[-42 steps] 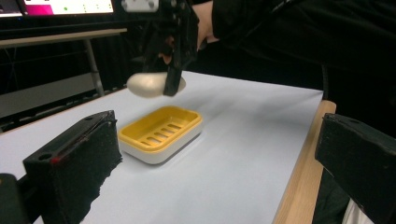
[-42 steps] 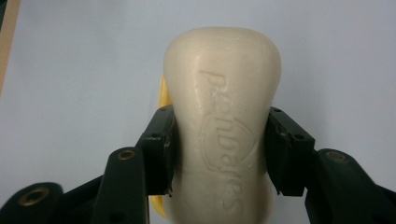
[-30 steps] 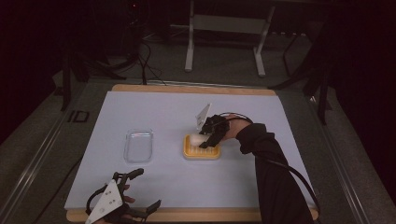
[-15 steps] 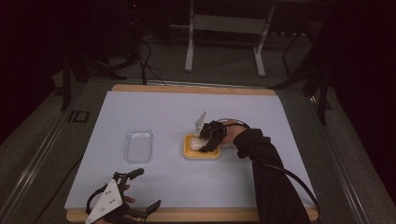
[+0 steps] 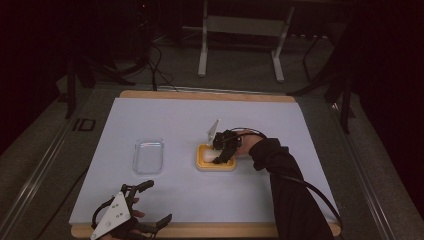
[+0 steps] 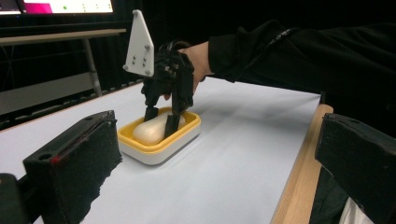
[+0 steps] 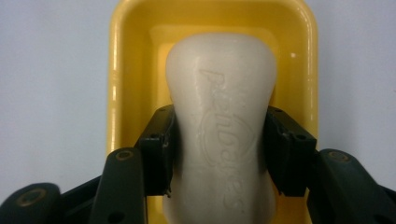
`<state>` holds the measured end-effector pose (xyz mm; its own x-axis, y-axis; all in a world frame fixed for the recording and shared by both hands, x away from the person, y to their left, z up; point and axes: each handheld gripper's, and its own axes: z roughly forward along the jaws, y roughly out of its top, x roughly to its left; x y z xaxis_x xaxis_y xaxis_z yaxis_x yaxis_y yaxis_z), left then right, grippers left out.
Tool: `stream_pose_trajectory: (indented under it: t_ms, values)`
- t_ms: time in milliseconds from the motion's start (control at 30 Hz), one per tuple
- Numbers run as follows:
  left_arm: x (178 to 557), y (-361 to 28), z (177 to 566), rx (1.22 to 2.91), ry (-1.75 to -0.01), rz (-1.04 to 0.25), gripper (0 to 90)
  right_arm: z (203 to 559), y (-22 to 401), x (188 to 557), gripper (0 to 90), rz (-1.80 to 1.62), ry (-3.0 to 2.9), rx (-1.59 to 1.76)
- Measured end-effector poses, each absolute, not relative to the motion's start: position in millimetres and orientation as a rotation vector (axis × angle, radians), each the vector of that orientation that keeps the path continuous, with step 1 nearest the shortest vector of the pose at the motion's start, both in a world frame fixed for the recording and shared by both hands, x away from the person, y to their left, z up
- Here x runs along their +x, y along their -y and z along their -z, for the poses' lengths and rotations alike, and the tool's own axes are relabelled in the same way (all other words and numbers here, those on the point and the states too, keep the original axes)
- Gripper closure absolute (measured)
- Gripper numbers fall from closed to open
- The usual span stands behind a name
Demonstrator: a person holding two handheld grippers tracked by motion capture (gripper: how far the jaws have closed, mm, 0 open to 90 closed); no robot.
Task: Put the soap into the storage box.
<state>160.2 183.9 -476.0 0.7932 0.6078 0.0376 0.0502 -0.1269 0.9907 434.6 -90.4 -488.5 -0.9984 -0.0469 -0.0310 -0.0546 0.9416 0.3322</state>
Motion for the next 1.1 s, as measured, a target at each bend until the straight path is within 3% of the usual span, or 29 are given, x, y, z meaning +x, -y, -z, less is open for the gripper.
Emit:
stream_pose_trajectory:
  t_ms: [633, 967, 1100]
  values:
    - [161.2, -184.2, 475.8, 1.644, -0.534, -0.521, 0.2, 442.0, 103.3, 427.8, 43.4, -0.583, -3.009, 0.028]
    - [162.0, -183.6, 476.4, 1.652, -0.539, -0.516, 0.2, 430.4, 114.8, 429.1, 35.3, -0.534, -2.980, 0.256]
    - [162.7, -183.1, 476.5, 1.654, -0.541, -0.516, 0.2, 428.1, 122.6, 428.6, 27.2, -0.527, -2.937, 0.400]
